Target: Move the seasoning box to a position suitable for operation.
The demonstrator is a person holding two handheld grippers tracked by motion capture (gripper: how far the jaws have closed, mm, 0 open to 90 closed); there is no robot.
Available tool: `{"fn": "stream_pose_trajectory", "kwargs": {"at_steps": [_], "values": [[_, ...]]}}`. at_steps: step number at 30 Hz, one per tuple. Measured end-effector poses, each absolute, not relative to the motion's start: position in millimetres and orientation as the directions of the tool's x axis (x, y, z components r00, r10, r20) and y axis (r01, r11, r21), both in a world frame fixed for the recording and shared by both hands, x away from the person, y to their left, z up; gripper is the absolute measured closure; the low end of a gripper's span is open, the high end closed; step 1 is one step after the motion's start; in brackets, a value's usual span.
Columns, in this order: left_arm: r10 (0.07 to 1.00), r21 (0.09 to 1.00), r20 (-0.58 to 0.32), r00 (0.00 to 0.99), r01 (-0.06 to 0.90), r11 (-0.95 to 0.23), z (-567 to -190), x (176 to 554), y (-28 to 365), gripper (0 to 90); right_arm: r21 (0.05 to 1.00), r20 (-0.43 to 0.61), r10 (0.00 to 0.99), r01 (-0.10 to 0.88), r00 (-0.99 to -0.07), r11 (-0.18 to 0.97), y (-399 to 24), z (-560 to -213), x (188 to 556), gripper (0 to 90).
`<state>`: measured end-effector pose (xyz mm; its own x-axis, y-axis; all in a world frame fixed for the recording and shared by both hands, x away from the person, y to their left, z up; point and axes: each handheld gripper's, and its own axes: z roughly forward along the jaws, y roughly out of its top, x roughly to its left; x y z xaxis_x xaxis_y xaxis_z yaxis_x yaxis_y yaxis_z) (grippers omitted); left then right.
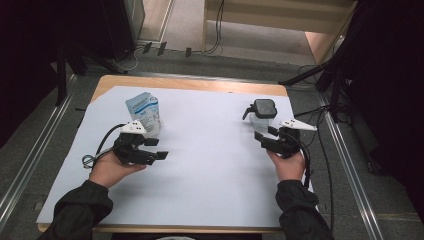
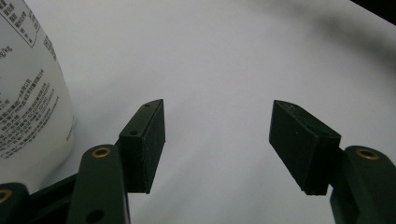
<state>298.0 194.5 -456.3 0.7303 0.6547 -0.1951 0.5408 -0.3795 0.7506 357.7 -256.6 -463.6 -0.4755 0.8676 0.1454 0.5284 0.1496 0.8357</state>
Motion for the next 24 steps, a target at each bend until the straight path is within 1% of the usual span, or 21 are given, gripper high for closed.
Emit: {"fn": "stream_pose_trajectory", "kwargs": {"at_steps": [1, 2, 3, 4, 5, 6, 7, 9, 10, 12, 13, 14, 16, 18, 24], "values": [[0.655, 0.751, -0.195, 0.730, 0.541, -0.380, -456.3, 298.0, 194.5, 36.9, 0.836, 0.145, 0.868, 0.528, -0.476, 0.150, -256.6, -463.6, 357.7, 34.9], [0.657, 0.753, -0.190, 0.730, 0.538, -0.379, -456.0, 296.3, 194.3, 36.7, 0.833, 0.156, 0.879, 0.538, -0.451, 0.129, -258.1, -466.1, 363.6, 29.0], [0.663, 0.753, -0.185, 0.725, 0.538, -0.378, -455.8, 295.8, 194.3, 35.2, 0.830, 0.169, 0.885, 0.547, -0.434, 0.110, -258.9, -467.3, 366.8, 26.5], [0.663, 0.753, -0.185, 0.725, 0.538, -0.378, -455.8, 295.8, 194.3, 33.6, 0.830, 0.169, 0.885, 0.547, -0.434, 0.110, -258.9, -467.3, 366.8, 26.5], [0.672, 0.757, -0.183, 0.718, 0.539, -0.370, -455.9, 295.6, 194.4, 33.4, 0.818, 0.181, 0.899, 0.568, -0.399, 0.088, -259.9, -469.5, 373.5, 20.2], [0.673, 0.757, -0.189, 0.715, 0.542, -0.364, -455.6, 295.4, 195.0, 33.4, 0.818, 0.181, 0.899, 0.568, -0.399, 0.088, -259.9, -469.5, 373.5, 20.2], [0.677, 0.755, -0.187, 0.712, 0.545, -0.364, -455.1, 293.9, 196.5, 32.7, 0.819, 0.180, 0.910, 0.570, -0.374, 0.073, -260.4, -472.1, 378.3, 16.1], [0.678, 0.755, -0.187, 0.711, 0.545, -0.363, -455.3, 293.1, 197.0, 32.6, 0.820, 0.181, 0.912, 0.569, -0.367, 0.066, -260.7, -473.2, 381.1, 15.0], [0.680, 0.753, -0.189, 0.709, 0.549, -0.363, -455.3, 292.0, 197.6, 32.2, 0.821, 0.191, 0.918, 0.570, -0.348, 0.045, -261.2, -474.7, 386.5, 14.6], [0.683, 0.750, -0.191, 0.705, 0.554, -0.362, -455.5, 290.6, 198.9, 31.9, 0.819, 0.202, 0.919, 0.573, -0.339, 0.031, -261.0, -475.5, 389.5, 8.3], [0.691, 0.748, -0.185, 0.699, 0.556, -0.362, -455.4, 289.7, 199.8, 30.3, 0.816, 0.208, 0.917, 0.577, -0.339, 0.029, -260.3, -478.3, 395.1, 4.3], [0.699, 0.749, -0.183, 0.691, 0.558, -0.356, -455.5, 289.0, 200.4, 30.3, 0.816, 0.208, 0.917, 0.577, -0.339, 0.029, -260.3, -478.3, 395.1, 4.3], [0.705, 0.753, -0.192, 0.682, 0.563, -0.340, -455.6, 287.1, 201.6, 29.5, 0.809, 0.199, 0.922, 0.586, -0.332, 0.037, -258.0, -481.3, 400.4, 0.1], [0.710, 0.757, -0.189, 0.678, 0.561, -0.334, -455.1, 284.9, 204.7, 29.6, 0.812, 0.158, 0.933, 0.581, -0.323, 0.063, -254.5, -483.3, 405.8, 0.0], [0.711, 0.758, -0.193, 0.676, 0.563, -0.329, -454.5, 281.8, 208.4, 29.9, 0.806, 0.157, 0.943, 0.590, -0.295, 0.050, -254.4, -487.7, 417.1, 0.0]]}}
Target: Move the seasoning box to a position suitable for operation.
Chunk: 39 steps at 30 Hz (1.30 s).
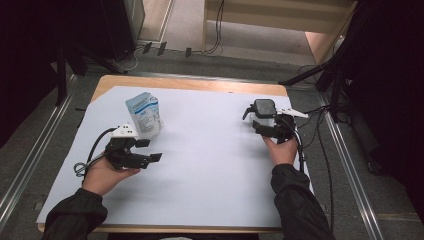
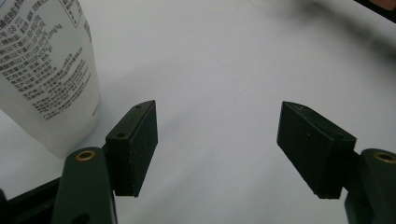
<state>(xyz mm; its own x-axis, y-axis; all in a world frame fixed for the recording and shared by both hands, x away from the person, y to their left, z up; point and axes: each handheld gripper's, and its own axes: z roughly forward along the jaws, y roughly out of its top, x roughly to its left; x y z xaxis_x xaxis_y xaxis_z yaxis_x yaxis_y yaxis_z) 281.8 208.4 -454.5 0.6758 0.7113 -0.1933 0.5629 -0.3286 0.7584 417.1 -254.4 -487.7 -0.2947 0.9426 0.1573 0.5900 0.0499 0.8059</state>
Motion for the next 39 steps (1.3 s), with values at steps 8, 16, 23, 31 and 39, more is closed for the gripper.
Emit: {"fn": "stream_pose_trajectory", "kwargs": {"at_steps": [8, 16, 23, 31, 39], "values": [[0.717, 0.758, -0.186, 0.672, 0.562, -0.330, -455.3, 276.2, 207.1, 30.2, 0.790, 0.145, 0.954, 0.611, -0.262, 0.048, -254.0, -495.8, 434.3, 0.1], [0.728, 0.751, -0.181, 0.662, 0.570, -0.332, -456.8, 269.6, 208.0, 30.5, 0.786, 0.145, 0.960, 0.617, -0.241, 0.036, -249.6, -500.3, 449.2, 0.1], [0.730, 0.750, -0.187, 0.657, 0.575, -0.326, -458.2, 265.7, 212.2, 30.8, 0.792, 0.130, 0.965, 0.609, -0.229, 0.037, -245.6, -502.8, 460.2, 3.0], [0.750, 0.751, -0.195, 0.633, 0.588, -0.301, -458.9, 263.4, 219.5, 31.1, 0.790, 0.132, 0.968, 0.613, -0.212, 0.026, -240.6, -511.8, 467.7, 8.2], [0.748, 0.750, -0.197, 0.634, 0.589, -0.301, -459.3, 264.5, 219.9, 31.2, 0.802, 0.058, 0.971, 0.589, -0.233, 0.094, -240.0, -510.4, 465.8, 14.1]]}}
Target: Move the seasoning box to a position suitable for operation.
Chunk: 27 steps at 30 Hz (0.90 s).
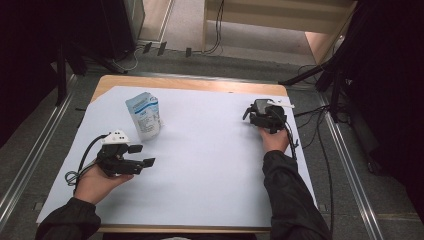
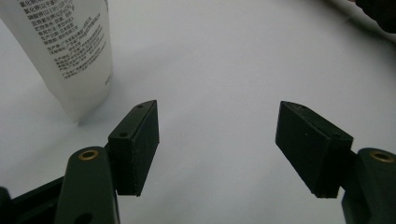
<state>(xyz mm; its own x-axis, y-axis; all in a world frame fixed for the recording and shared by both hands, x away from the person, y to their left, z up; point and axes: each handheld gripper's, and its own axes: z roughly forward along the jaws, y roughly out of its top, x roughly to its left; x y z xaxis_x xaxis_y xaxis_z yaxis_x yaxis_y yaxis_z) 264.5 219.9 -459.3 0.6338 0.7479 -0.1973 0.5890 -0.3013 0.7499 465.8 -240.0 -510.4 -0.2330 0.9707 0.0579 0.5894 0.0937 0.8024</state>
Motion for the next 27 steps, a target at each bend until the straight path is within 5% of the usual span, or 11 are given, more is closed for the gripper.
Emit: {"fn": "stream_pose_trajectory", "kwargs": {"at_steps": [27], "values": [[0.711, 0.743, -0.194, 0.676, 0.575, -0.344, -457.0, 268.3, 211.7, 34.3, 0.823, 0.060, 0.957, 0.556, -0.285, 0.114, -233.0, -491.8, 450.4, 16.1]]}}
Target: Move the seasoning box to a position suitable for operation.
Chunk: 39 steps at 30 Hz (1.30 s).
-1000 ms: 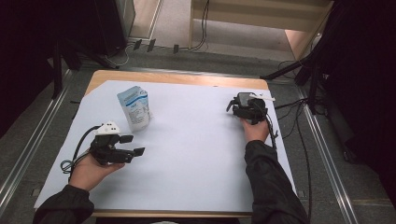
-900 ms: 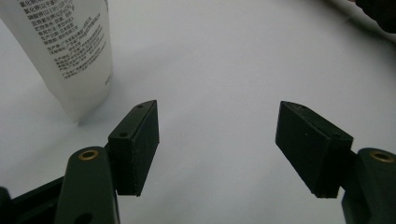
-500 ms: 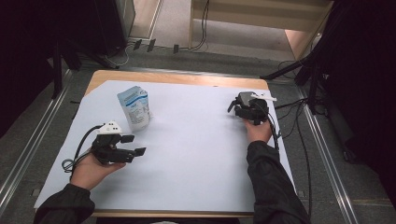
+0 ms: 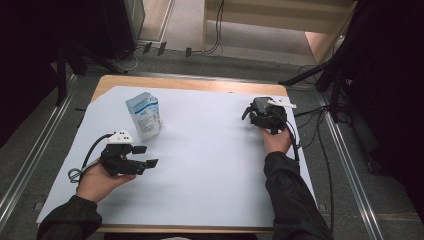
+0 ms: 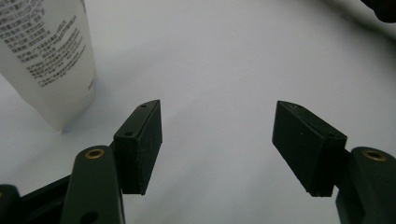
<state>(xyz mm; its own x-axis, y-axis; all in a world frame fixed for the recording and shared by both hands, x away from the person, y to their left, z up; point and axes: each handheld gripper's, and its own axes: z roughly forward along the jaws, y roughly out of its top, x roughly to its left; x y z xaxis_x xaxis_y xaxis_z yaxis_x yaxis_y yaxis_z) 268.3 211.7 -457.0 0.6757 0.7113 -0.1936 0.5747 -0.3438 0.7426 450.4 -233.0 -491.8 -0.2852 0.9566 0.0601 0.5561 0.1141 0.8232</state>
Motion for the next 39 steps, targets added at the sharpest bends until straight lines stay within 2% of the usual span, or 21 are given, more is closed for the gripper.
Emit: {"fn": "stream_pose_trajectory", "kwargs": {"at_steps": [9, 15, 22, 39], "values": [[0.671, 0.740, -0.203, 0.713, 0.561, -0.372, -455.0, 277.9, 201.1, 39.8, 0.820, 0.062, 0.930, 0.549, -0.362, 0.159, -211.3, -482.4, 426.3, 16.1], [0.647, 0.731, -0.242, 0.723, 0.575, -0.369, -455.2, 287.1, 195.5, 38.6, 0.824, 0.066, 0.912, 0.537, -0.406, 0.180, -200.0, -473.0, 402.0, 16.1], [0.633, 0.725, -0.233, 0.739, 0.565, -0.394, -456.9, 294.7, 184.3, 34.6, 0.818, 0.077, 0.891, 0.539, -0.447, 0.200, -187.5, -470.0, 375.5, 16.0], [0.611, 0.727, -0.226, 0.759, 0.549, -0.412, -456.2, 306.9, 167.5, 37.2, 0.798, 0.085, 0.847, 0.544, -0.525, 0.257, -151.3, -480.0, 334.0, 16.0]]}}
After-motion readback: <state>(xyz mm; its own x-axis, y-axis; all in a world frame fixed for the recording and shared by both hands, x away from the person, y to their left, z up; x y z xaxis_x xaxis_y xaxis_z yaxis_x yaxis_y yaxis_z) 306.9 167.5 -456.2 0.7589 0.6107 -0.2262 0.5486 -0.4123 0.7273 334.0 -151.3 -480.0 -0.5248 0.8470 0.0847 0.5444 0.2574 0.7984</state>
